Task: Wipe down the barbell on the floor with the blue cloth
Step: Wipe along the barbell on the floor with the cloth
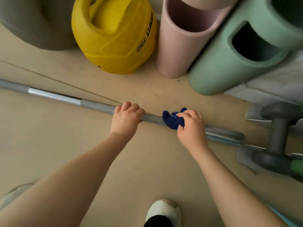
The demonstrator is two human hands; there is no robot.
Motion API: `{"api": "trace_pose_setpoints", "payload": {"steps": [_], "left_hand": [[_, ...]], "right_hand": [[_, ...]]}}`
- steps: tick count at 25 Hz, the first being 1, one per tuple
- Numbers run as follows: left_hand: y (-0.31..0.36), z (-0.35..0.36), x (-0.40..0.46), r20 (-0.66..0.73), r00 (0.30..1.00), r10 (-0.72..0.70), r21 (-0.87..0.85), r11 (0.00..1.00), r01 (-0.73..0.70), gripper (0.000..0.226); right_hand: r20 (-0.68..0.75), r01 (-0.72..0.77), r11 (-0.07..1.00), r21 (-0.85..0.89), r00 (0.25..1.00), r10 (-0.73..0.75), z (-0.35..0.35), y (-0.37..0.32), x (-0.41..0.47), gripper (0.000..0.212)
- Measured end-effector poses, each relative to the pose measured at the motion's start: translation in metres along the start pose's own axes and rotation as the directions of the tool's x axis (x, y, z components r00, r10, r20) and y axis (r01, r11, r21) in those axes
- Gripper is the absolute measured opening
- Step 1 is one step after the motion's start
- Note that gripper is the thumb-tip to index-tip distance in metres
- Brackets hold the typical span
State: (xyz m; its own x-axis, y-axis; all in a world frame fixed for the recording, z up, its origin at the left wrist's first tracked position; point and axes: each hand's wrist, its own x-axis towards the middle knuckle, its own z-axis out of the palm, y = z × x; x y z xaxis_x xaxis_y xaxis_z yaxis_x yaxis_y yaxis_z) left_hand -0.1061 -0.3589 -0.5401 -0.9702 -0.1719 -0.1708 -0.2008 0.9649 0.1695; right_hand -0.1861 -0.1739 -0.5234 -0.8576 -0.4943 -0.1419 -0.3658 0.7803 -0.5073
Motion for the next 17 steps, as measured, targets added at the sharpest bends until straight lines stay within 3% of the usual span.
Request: {"api": "trace_pose_setpoints", "payload": {"steps": [2, 4, 5, 8, 9, 13, 15, 17], "left_hand": [[0.001, 0.000, 0.008, -0.001, 1.000, -0.028, 0.003, 1.000, 0.028, 0.026], [0.002, -0.003, 0.015, -0.001, 1.000, -0.031, -0.014, 0.999, 0.031, 0.022], [0.001, -0.003, 0.017, 0.004, 0.999, -0.040, -0.016, 0.999, 0.040, 0.021], [0.000, -0.001, 0.015, 0.002, 1.000, -0.013, 0.014, 1.000, 0.013, 0.020], [-0.001, 0.001, 0.013, -0.023, 1.000, 0.001, 0.024, 1.000, 0.000, 0.022], [0.000, 0.005, 0.011, -0.064, 0.998, 0.016, 0.017, 1.000, -0.015, 0.029], [-0.001, 0.004, 0.010, -0.073, 0.997, 0.024, 0.020, 1.000, -0.023, 0.030], [-0.001, 0.006, 0.007, -0.080, 0.996, 0.037, 0.033, 0.999, -0.035, 0.034]], "right_hand": [[-0.030, -0.315, 0.919, 0.237, 0.943, 0.331, -0.006, 0.001, 0.030, 0.040], [0.011, -0.533, 0.732, 0.424, 0.812, 0.584, -0.014, 0.003, 0.033, 0.026], [-0.011, -0.527, 0.726, 0.442, 0.806, 0.591, -0.018, 0.002, 0.023, 0.025], [-0.057, -0.334, 0.904, 0.268, 0.931, 0.361, -0.018, 0.003, -0.013, 0.029], [-0.037, -0.326, 0.917, 0.231, 0.938, 0.344, -0.023, 0.007, -0.007, 0.028], [0.077, -0.528, 0.838, 0.135, 0.849, 0.522, -0.036, 0.022, 0.045, 0.028], [0.143, -0.431, 0.893, 0.130, 0.899, 0.413, -0.038, 0.011, 0.038, 0.034], [0.215, -0.353, 0.928, 0.116, 0.921, 0.324, -0.040, 0.010, 0.027, 0.026]]}}
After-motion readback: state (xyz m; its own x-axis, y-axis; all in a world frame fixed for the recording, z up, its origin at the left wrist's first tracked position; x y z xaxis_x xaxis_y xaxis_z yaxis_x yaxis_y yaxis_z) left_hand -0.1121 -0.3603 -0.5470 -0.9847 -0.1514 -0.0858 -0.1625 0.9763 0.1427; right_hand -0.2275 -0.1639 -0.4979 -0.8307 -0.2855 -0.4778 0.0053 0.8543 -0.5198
